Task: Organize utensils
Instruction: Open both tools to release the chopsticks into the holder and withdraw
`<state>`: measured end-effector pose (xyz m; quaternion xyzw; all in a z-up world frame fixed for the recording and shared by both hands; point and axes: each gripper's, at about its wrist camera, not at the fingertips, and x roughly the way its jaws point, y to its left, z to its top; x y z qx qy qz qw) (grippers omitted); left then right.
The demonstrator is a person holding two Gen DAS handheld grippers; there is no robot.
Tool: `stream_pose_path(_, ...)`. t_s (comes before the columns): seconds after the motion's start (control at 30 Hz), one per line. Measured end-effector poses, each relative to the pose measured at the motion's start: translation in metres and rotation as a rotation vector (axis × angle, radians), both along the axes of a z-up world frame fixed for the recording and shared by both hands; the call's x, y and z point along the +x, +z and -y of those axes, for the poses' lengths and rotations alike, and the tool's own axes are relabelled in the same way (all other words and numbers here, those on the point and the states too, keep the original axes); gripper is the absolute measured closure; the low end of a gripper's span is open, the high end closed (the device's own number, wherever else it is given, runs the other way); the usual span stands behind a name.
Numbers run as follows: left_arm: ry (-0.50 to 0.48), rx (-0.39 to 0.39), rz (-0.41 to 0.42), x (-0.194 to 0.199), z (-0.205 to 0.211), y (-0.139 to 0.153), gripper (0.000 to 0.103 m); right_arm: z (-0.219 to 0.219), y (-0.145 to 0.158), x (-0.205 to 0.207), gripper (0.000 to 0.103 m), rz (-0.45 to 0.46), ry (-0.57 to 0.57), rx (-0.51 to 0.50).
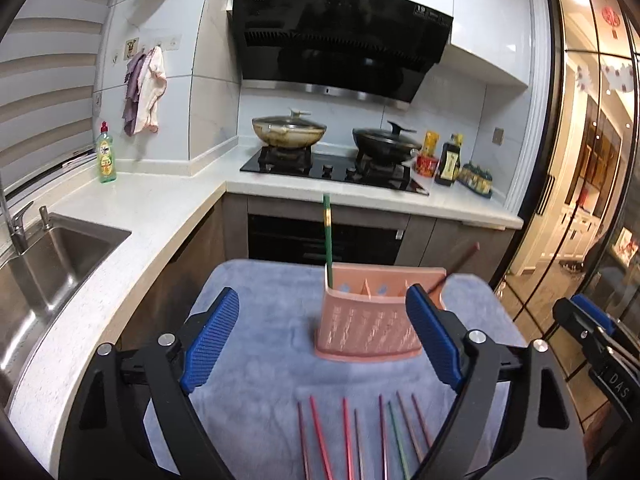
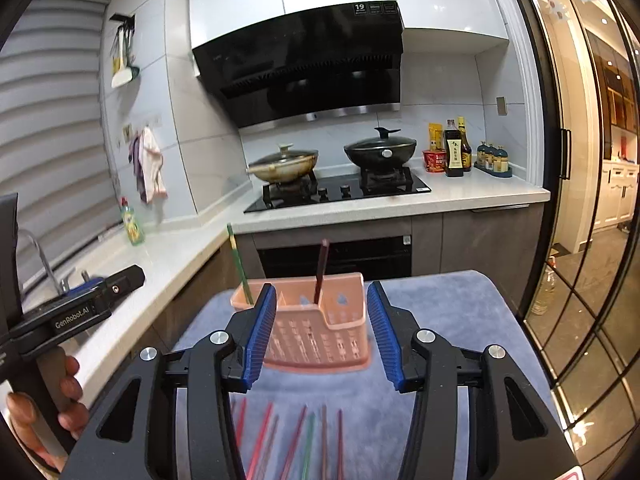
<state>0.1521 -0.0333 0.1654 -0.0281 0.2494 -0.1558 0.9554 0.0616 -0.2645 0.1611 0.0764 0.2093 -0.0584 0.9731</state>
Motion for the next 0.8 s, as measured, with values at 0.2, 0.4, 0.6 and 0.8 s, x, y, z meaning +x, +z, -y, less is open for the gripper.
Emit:
stream_pose_path(0.2,0.017,0.068,-0.084,-0.037,-0.012,-0.042,0.020,-0.011,-0.041,-0.040,0.044,-0.102,0.020,-0.013)
stream_pose_path(0.4,0.049,0.146,-0.153,-0.073,-0.023,-0.094,0.020,-0.009,-0.097,-0.072,0.044,-0.226,-0.007,0.037)
stream_pose_path(0.6,0.071,0.162,-0.238,-0.091,-0.034,-0.142,0.020,-0.008,-0.145,-0.091,0.044,-0.322,-0.039,0.035)
stream_pose_path(0.8,0.072,0.185,-0.269,-0.105,-0.033,-0.168,0.020,-0.010,-0.174,-0.098,0.050,-0.378,-0.044,0.048)
